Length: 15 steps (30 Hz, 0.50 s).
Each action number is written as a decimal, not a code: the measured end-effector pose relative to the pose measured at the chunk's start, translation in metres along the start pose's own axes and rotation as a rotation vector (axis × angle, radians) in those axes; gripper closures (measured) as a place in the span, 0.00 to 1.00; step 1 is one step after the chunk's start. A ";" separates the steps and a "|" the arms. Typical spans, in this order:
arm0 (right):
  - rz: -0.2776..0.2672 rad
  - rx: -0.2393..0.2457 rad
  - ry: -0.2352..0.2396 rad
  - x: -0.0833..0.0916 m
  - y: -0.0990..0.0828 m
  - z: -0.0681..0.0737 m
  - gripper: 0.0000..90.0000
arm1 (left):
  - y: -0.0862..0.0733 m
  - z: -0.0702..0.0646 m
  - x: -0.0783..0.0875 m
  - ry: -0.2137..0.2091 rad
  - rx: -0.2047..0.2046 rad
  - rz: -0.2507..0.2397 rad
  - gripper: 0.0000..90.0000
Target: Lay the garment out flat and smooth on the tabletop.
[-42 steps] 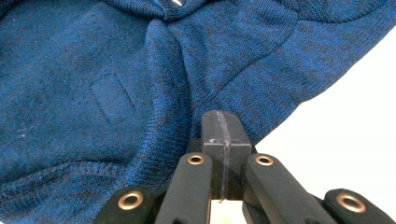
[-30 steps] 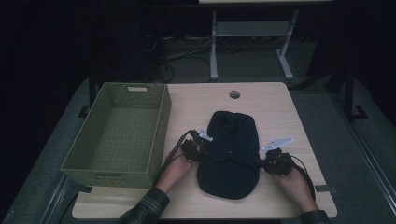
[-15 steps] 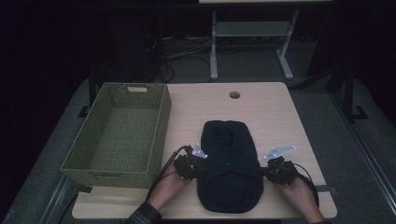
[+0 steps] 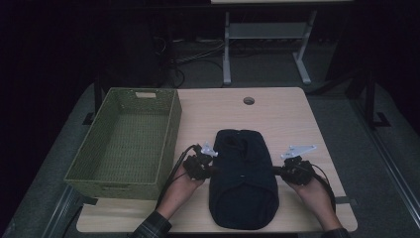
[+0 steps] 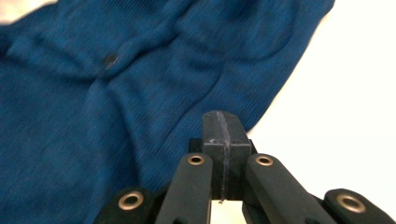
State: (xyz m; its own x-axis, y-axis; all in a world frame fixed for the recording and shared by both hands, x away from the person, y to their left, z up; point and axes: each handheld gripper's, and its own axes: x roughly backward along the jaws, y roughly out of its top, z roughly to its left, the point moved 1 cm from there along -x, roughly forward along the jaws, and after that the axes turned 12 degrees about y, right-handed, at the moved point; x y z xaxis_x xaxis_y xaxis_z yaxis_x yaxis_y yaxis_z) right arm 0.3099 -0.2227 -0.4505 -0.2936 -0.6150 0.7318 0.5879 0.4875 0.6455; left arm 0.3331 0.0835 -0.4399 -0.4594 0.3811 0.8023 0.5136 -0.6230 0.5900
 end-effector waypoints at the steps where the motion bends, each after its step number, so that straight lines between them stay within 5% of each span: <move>1: -0.010 -0.007 -0.004 -0.001 0.005 -0.004 1.00 | 0.002 0.001 -0.001 0.005 0.005 0.000 1.00; 11: -0.071 -0.048 -0.030 -0.014 0.040 -0.036 1.00 | 0.027 0.030 -0.017 0.083 0.072 -0.027 1.00; 15: -0.108 -0.061 -0.021 -0.022 0.048 -0.045 1.00 | 0.035 0.041 -0.023 0.084 0.113 -0.045 1.00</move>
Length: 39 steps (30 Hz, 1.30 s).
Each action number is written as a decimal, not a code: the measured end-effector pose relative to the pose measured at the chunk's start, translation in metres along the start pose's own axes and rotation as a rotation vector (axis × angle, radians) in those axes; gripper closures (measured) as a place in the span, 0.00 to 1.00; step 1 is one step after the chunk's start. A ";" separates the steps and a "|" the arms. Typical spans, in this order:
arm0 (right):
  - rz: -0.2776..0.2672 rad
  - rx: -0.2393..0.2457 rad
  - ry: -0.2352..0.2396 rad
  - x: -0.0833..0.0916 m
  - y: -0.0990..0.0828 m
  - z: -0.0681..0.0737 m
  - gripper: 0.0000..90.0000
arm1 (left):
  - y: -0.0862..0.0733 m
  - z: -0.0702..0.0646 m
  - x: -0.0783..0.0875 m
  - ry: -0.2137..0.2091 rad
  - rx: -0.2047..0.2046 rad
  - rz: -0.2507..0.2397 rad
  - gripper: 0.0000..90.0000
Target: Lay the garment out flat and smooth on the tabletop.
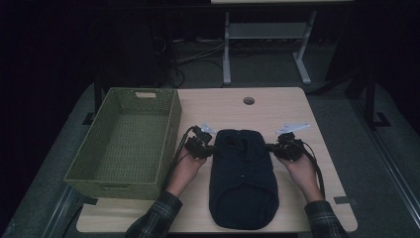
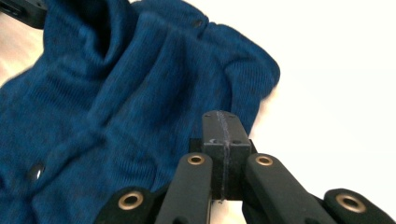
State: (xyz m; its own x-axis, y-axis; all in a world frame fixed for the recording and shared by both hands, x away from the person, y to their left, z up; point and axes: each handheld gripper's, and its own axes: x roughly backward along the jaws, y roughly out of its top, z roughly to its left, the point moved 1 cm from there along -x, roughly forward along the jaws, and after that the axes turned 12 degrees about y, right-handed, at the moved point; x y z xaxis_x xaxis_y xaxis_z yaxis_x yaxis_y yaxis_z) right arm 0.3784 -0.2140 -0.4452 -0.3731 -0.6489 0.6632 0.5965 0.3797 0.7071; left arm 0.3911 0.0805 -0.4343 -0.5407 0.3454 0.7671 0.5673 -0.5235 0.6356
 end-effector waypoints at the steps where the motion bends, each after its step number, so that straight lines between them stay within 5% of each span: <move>1: 0.000 0.000 0.000 0.000 0.000 0.000 1.00 | 0.000 0.000 0.000 0.000 0.000 0.000 1.00; 8: 0.091 -0.020 -0.025 -0.026 -0.001 -0.010 1.00 | -0.002 -0.002 -0.035 0.022 -0.029 0.069 1.00; 11: 0.111 -0.016 -0.043 -0.029 -0.003 -0.012 1.00 | -0.002 -0.001 -0.035 0.014 -0.017 0.071 1.00; 17: 0.141 -0.003 -0.087 -0.023 -0.009 -0.007 1.00 | -0.006 -0.005 -0.028 0.041 -0.082 0.105 1.00; 27: 0.165 0.026 -0.087 -0.010 -0.025 0.008 1.00 | -0.021 -0.021 -0.012 0.004 -0.128 0.100 1.00; 31: 0.168 0.008 -0.055 -0.007 -0.025 0.008 1.00 | -0.020 -0.016 -0.012 -0.023 -0.102 0.096 1.00; 39: 0.089 0.019 -0.017 0.011 -0.010 0.002 0.82 | -0.004 0.004 0.001 -0.015 -0.040 0.030 0.89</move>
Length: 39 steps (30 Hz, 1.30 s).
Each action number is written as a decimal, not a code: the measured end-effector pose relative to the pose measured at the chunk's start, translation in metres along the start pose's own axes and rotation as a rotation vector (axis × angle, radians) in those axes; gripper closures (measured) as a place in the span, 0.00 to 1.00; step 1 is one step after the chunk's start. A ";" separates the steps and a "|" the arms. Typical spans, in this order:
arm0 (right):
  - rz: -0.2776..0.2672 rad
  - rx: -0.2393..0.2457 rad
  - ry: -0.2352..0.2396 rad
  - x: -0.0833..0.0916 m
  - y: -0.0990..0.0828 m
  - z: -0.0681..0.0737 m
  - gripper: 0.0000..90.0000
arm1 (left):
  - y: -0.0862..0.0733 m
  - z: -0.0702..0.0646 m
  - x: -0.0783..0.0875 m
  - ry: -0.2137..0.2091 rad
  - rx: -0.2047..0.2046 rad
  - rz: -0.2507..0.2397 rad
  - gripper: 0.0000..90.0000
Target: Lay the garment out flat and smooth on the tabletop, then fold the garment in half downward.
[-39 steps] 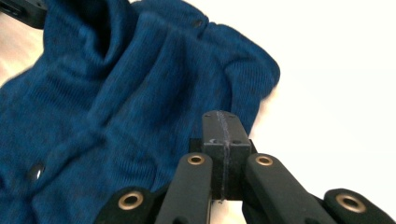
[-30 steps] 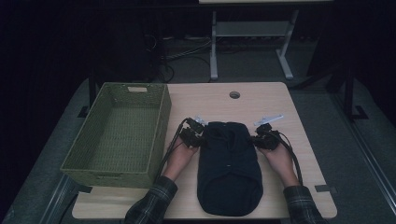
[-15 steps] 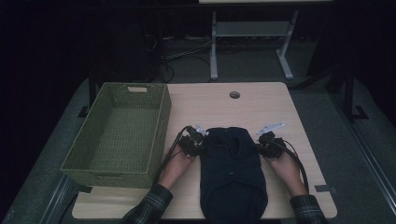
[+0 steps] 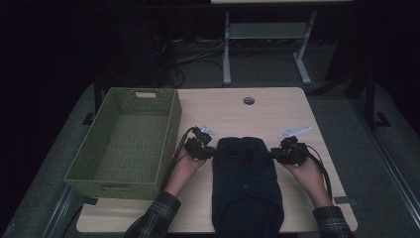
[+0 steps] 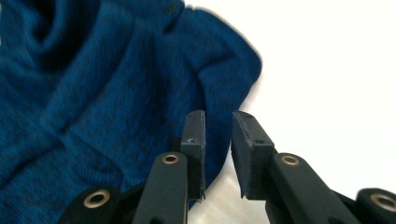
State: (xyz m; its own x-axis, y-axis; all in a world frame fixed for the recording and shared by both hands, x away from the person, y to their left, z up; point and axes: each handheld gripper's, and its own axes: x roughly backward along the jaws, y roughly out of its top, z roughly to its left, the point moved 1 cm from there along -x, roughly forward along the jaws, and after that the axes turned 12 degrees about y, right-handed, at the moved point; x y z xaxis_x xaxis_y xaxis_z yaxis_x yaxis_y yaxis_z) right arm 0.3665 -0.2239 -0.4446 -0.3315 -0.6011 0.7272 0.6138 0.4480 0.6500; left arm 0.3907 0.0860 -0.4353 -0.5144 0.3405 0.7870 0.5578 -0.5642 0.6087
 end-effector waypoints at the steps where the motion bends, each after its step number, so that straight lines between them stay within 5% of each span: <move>1: -0.010 -0.004 0.000 0.002 0.002 -0.001 0.81 | 0.003 0.002 0.001 0.002 0.011 -0.011 0.88; 8: -0.042 -0.011 0.038 0.007 0.026 -0.016 0.73 | 0.024 0.016 -0.001 0.011 0.032 -0.032 0.75; 15: -0.038 -0.014 0.061 -0.007 0.043 -0.029 0.70 | 0.035 0.025 -0.019 -0.010 0.049 -0.025 0.65; 26: -0.003 -0.058 0.093 -0.043 0.038 -0.050 0.65 | 0.036 0.024 -0.049 0.005 -0.003 0.023 0.55; 33: 0.025 -0.059 0.110 -0.051 0.035 -0.052 0.65 | 0.033 0.024 -0.060 -0.023 -0.024 0.036 0.56; 39: 0.038 -0.042 0.116 -0.053 0.035 -0.049 0.75 | 0.030 0.026 -0.063 -0.095 0.012 0.046 0.68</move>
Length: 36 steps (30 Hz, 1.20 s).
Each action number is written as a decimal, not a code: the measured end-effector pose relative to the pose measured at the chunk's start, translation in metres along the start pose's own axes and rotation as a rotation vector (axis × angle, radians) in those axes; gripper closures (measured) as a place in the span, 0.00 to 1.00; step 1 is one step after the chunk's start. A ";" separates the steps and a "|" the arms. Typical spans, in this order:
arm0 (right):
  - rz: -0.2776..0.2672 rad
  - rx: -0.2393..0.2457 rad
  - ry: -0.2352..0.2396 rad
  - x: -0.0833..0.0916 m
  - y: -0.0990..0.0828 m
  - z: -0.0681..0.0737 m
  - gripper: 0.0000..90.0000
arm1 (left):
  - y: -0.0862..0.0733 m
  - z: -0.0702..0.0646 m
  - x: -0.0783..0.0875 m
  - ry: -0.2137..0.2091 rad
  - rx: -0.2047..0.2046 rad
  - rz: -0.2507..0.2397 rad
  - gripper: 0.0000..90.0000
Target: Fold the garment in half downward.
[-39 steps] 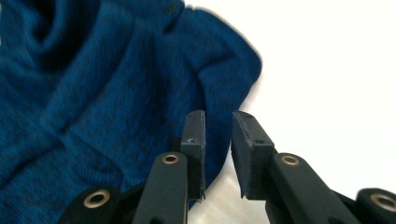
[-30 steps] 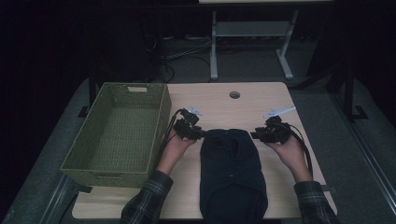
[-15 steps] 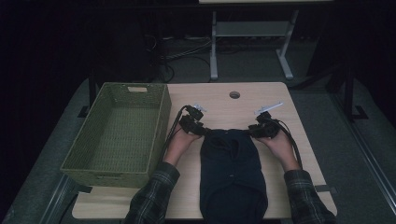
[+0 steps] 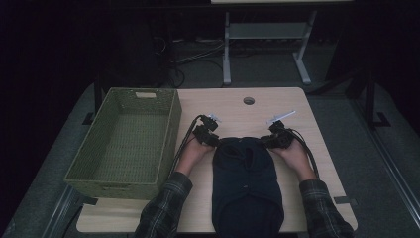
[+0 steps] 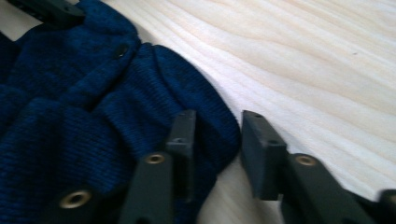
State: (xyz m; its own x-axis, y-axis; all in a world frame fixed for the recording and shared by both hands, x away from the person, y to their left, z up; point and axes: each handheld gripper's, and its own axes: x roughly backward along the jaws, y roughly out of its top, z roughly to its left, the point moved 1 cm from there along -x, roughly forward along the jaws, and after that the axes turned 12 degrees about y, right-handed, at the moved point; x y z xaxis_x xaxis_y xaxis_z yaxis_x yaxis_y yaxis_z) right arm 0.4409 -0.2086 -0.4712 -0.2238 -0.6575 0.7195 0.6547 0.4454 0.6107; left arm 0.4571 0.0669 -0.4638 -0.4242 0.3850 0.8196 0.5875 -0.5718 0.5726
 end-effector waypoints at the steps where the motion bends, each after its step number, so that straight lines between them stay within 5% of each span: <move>1: 0.001 0.001 0.004 -0.001 0.000 0.001 0.78 | 0.000 0.000 0.000 -0.013 0.008 -0.003 0.72; 3: 0.005 -0.009 0.010 -0.001 0.000 0.001 0.82 | 0.000 -0.001 0.000 -0.035 0.017 -0.002 0.80; 8: 0.008 -0.011 0.009 -0.001 0.001 0.003 0.89 | 0.002 -0.006 0.001 -0.013 -0.007 0.005 0.91; 16: 0.001 0.017 -0.050 0.003 0.006 0.009 0.90 | 0.003 0.000 0.010 0.005 0.011 -0.023 0.92; 25: -0.052 0.032 -0.051 0.023 0.020 0.016 0.90 | 0.013 0.003 0.031 0.024 0.071 -0.088 0.92; 36: -0.112 0.069 -0.074 0.050 0.040 0.028 0.90 | 0.035 -0.004 0.070 0.116 -0.004 -0.151 0.92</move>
State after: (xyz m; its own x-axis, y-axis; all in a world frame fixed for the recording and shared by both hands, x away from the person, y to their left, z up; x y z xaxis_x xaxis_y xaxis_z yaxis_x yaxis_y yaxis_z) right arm 0.4355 -0.2062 -0.4019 -0.3470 -0.6598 0.6665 0.5719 0.4143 0.7080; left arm 0.4458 0.0709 -0.3865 -0.5837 0.3810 0.7170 0.5087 -0.5167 0.6887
